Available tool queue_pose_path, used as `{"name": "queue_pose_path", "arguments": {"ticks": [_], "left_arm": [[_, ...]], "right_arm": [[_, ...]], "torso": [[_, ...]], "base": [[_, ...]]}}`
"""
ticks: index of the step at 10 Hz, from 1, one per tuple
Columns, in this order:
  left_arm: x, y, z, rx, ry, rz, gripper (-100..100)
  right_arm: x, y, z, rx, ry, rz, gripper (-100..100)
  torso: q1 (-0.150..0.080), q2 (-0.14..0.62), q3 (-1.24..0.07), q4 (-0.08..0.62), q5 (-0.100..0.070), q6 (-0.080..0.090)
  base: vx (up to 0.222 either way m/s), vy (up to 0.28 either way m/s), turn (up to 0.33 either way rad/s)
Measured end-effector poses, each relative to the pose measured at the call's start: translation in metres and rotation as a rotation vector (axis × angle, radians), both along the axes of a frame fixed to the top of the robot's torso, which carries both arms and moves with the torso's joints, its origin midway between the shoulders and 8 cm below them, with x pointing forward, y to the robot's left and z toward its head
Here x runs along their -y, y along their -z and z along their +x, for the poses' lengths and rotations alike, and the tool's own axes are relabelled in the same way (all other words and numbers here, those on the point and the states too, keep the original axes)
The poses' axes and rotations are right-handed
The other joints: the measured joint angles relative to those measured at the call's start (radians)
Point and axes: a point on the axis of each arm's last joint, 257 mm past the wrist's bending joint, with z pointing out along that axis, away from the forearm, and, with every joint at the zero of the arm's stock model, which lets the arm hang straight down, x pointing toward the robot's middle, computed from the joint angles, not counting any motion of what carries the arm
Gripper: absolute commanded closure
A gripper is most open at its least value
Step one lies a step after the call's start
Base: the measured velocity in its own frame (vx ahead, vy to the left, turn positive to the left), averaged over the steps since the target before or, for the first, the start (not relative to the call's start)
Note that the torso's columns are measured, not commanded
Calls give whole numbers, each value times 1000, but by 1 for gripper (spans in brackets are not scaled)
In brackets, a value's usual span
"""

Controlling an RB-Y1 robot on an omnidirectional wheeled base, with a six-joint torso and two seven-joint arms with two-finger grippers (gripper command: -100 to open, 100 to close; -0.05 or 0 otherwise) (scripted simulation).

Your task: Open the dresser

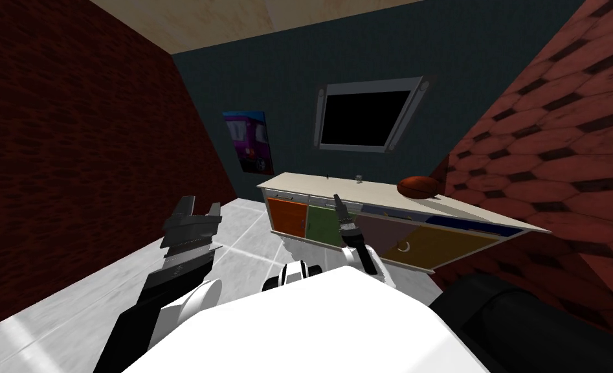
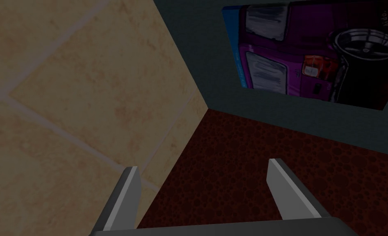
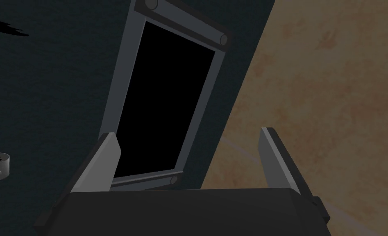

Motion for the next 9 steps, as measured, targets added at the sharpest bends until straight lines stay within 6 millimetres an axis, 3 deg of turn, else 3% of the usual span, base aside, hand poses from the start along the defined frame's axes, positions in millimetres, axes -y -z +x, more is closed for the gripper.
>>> {"name": "queue_pose_path", "arguments": {"ticks": [9], "left_arm": [[0, 0, 0, 0, 0, 0, 0]], "right_arm": [[33, 38, 20, -77, 201, -307, -100]], "torso": [[3, -1, -1, 0, 1, 0]], "base": [[19, 107, 46]]}}
